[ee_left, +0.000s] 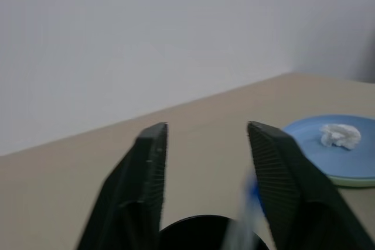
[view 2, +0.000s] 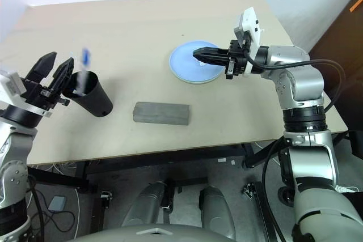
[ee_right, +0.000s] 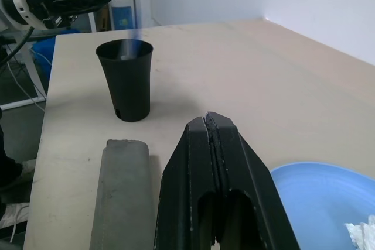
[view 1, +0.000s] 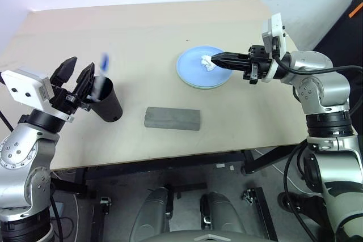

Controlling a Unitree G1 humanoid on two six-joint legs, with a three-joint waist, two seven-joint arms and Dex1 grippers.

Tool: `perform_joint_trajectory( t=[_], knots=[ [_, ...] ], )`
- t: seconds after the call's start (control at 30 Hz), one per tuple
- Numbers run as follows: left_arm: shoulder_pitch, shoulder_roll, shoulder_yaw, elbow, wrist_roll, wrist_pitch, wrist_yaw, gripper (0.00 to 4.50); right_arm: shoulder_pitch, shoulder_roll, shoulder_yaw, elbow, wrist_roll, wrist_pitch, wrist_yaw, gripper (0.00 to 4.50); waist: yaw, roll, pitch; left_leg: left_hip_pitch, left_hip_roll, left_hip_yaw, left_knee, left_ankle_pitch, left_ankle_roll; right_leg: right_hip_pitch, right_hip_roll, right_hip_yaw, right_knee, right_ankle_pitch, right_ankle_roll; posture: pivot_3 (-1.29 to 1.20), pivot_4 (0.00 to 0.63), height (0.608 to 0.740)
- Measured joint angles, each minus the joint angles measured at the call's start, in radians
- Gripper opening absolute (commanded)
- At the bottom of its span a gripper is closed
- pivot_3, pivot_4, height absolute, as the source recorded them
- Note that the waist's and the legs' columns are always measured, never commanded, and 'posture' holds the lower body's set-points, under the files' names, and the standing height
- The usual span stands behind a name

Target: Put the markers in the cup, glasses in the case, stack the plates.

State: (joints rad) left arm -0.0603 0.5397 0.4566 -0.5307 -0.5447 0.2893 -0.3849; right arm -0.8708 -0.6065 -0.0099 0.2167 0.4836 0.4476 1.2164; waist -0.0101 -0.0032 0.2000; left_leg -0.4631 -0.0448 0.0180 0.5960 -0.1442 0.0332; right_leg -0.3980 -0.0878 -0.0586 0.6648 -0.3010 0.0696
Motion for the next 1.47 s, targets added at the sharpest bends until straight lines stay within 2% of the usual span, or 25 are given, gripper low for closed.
perform_joint_trajectory(
  t=[0.1,0.13,0.33,0.47,0.67,0.87,1.0,1.33,1.37,1.47],
  knots=[
    [0.011,0.0,0.0,0.0,0.001,-0.002,-0.001,4.33,-0.001,0.002,0.001,0.007,-0.004,-0.005,0.001,0.0,0.0,0.0,0.0,0.0,0.0,0.0,0.0,0.0,0.0,0.0,0.0,0.0,0.0,0.0,0.0,0.0,0.15,0.712],
    [0.013,0.0,0.001,0.0,0.001,-0.003,-0.001,4.42,-0.003,0.004,0.001,0.01,-0.006,-0.007,0.002,0.0,0.0,0.0,0.0,0.0,0.0,0.0,0.0,0.0,0.0,0.0,0.0,0.0,0.0,0.0,0.0,0.0,0.15,0.712],
    [0.052,0.003,0.022,-0.023,-0.017,0.001,-0.005,4.42,-0.014,0.025,0.005,0.031,-0.008,-0.014,0.008,0.0,-0.001,0.0,0.0,0.0,0.0,0.002,0.0,-0.001,0.001,-0.001,0.0,0.001,0.0,0.0,0.0,0.0,0.15,0.712],
    [0.113,0.03,0.079,-0.068,-0.107,0.042,-0.035,4.42,-0.028,0.03,0.005,0.05,-0.008,-0.013,0.022,0.0,-0.003,0.0,0.0,0.0,0.001,0.002,0.0,-0.001,0.001,-0.002,0.0,0.002,0.0,0.0,-0.001,0.0,0.15,0.712],
    [0.289,0.085,0.186,-0.114,-0.211,0.069,-0.158,4.42,-0.029,0.035,0.007,0.069,-0.005,0.015,0.045,0.0,-0.004,0.0,0.0,0.0,0.001,0.004,-0.001,-0.001,0.002,-0.006,0.0,0.004,0.0,-0.002,-0.004,0.0,0.15,0.712],
    [0.375,0.125,0.251,-0.09,-0.301,0.093,-0.279,4.42,-0.005,0.043,-0.005,0.058,0.039,0.106,0.024,0.0,-0.002,0.0,0.0,0.0,0.002,0.006,-0.003,-0.002,0.002,-0.007,-0.001,0.004,-0.002,-0.002,-0.004,0.0,0.15,0.712],
    [0.383,0.149,0.252,-0.03,-0.313,0.096,-0.353,4.5,0.065,0.041,-0.012,-0.008,0.068,0.157,-0.001,0.86,-0.003,0.0,0.0,-0.002,0.002,0.007,-0.005,-0.002,0.003,-0.009,-0.001,0.005,-0.002,-0.002,-0.004,0.0,0.15,0.712],
    [0.348,0.2,0.224,0.063,-0.318,0.124,-0.482,4.5,0.198,-0.044,-0.078,-0.185,0.136,0.244,-0.027,4.31,-0.005,0.0,0.0,-0.002,0.003,0.009,-0.008,-0.003,0.004,-0.009,-0.001,0.007,-0.007,-0.002,-0.004,0.0,0.15,0.712],
    [0.349,0.205,0.225,0.07,-0.319,0.124,-0.496,4.5,0.215,-0.055,-0.078,-0.194,0.136,0.244,-0.025,4.48,-0.004,0.001,0.0,-0.002,0.003,0.009,-0.009,-0.003,0.004,-0.009,-0.001,0.007,-0.008,-0.002,-0.004,0.0,0.15,0.712],
    [0.343,0.208,0.224,0.101,-0.317,0.124,-0.527,4.5,0.25,-0.067,-0.078,-0.213,0.125,0.231,-0.041,4.48,-0.005,0.001,0.0,-0.002,0.003,0.01,-0.01,-0.003,0.004,-0.009,-0.001,0.007,-0.01,-0.002,-0.004,0.0,0.15,0.712]
  ],
)
